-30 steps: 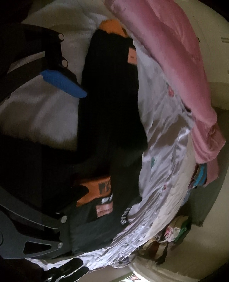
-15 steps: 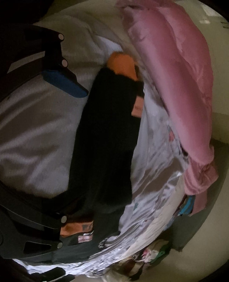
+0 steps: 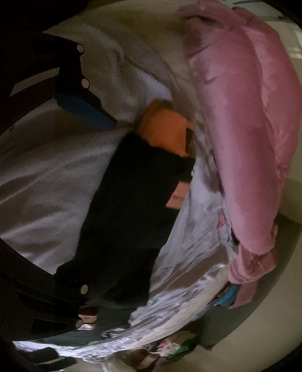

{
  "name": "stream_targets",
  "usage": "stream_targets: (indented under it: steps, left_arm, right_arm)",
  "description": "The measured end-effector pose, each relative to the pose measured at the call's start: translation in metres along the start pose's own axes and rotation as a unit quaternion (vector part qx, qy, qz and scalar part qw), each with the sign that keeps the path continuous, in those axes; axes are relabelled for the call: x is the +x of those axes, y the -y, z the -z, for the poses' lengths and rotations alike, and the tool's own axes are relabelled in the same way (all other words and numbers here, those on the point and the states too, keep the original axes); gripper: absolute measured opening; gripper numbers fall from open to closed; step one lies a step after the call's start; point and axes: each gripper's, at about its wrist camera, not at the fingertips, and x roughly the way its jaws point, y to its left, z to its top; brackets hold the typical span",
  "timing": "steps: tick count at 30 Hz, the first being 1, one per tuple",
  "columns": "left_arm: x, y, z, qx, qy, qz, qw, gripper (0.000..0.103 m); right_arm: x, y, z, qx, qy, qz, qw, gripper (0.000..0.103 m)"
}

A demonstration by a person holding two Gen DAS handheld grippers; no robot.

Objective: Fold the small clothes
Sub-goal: 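Grasp the orange cuff of the other sleeve with the left gripper, then lift the sleeve with the left gripper and fold it across the shirt back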

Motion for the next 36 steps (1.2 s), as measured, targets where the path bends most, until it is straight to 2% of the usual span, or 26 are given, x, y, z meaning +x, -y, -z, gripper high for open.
stream_targets:
  steps: [6, 8, 10, 11, 13, 15, 16, 18, 24, 30, 36]
  left_arm:
    - [0.016, -0.026, -0.013, -0.053, 0.004, 0.003, 0.9986, 0.093]
    - [0.021, -0.036, -0.018, -0.070, 0.009, -0.002, 0.9975, 0.089]
    - [0.025, -0.045, -0.023, -0.085, 0.012, -0.004, 0.9963, 0.067]
    - [0.027, -0.050, -0.025, -0.096, 0.012, -0.002, 0.9953, 0.061]
    - [0.029, -0.054, -0.027, -0.104, 0.014, -0.003, 0.9944, 0.041]
    - [0.028, -0.054, -0.030, -0.108, 0.015, 0.015, 0.9940, 0.024]
    - [0.026, -0.053, -0.031, -0.106, 0.017, 0.021, 0.9940, 0.017]
    - [0.011, -0.042, -0.034, -0.090, 0.038, 0.031, 0.9947, 0.010]
    - [-0.036, -0.010, -0.044, -0.055, 0.076, 0.067, 0.9934, 0.003]
    - [-0.092, 0.043, -0.049, 0.002, 0.120, 0.101, 0.9876, 0.003]
    - [-0.122, 0.095, -0.041, 0.049, 0.132, 0.135, 0.9808, 0.003]
  right_arm:
    - [0.005, 0.001, 0.006, 0.005, -0.008, 0.003, 1.000, 0.098]
    - [0.005, 0.008, 0.009, 0.014, -0.010, 0.008, 1.000, 0.098]
    - [0.005, 0.014, 0.011, 0.022, -0.012, 0.012, 1.000, 0.098]
    - [0.005, 0.017, 0.012, 0.025, -0.012, 0.014, 1.000, 0.098]
    - [0.004, 0.024, 0.015, 0.032, -0.013, 0.022, 0.999, 0.098]
    - [0.003, 0.030, 0.018, 0.039, -0.014, 0.027, 0.999, 0.098]
    - [0.002, 0.034, 0.019, 0.042, -0.014, 0.029, 0.999, 0.098]
    - [-0.001, 0.040, 0.020, 0.048, -0.013, 0.033, 0.998, 0.098]
    - [-0.021, 0.063, 0.024, 0.071, 0.002, 0.046, 0.996, 0.098]
    - [-0.047, 0.096, 0.031, 0.105, 0.020, 0.062, 0.992, 0.098]
    - [-0.077, 0.131, 0.041, 0.140, 0.041, 0.080, 0.986, 0.098]
